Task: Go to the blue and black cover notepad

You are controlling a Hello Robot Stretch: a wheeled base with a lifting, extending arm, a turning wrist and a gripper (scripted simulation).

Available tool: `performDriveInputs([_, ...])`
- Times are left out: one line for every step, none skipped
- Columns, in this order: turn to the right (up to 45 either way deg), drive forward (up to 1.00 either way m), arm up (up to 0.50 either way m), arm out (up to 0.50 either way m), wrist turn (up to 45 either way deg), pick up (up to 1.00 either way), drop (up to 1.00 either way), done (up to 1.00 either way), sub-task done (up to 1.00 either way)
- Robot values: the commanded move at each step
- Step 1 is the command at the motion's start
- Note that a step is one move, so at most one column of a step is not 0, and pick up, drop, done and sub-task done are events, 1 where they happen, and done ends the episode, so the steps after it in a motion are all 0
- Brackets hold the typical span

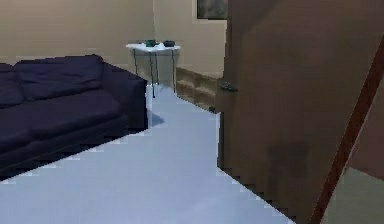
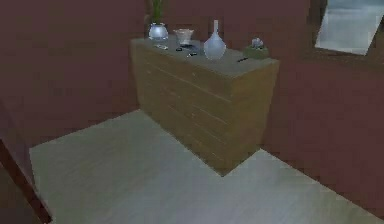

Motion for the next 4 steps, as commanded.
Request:
performDriveInputs([-36.0,0.00,0.00,0.00,0.0,0.00,0.00,0.00,0.00])
performDriveInputs([0.0,1.00,0.00,0.00,0.0,0.00,0.00,0.00,0.00])
performDriveInputs([-9.0,0.00,0.00,0.00,0.0,0.00,0.00,0.00,0.00])
performDriveInputs([0.0,0.30,0.00,0.00,0.0,0.00,0.00,0.00,0.00])
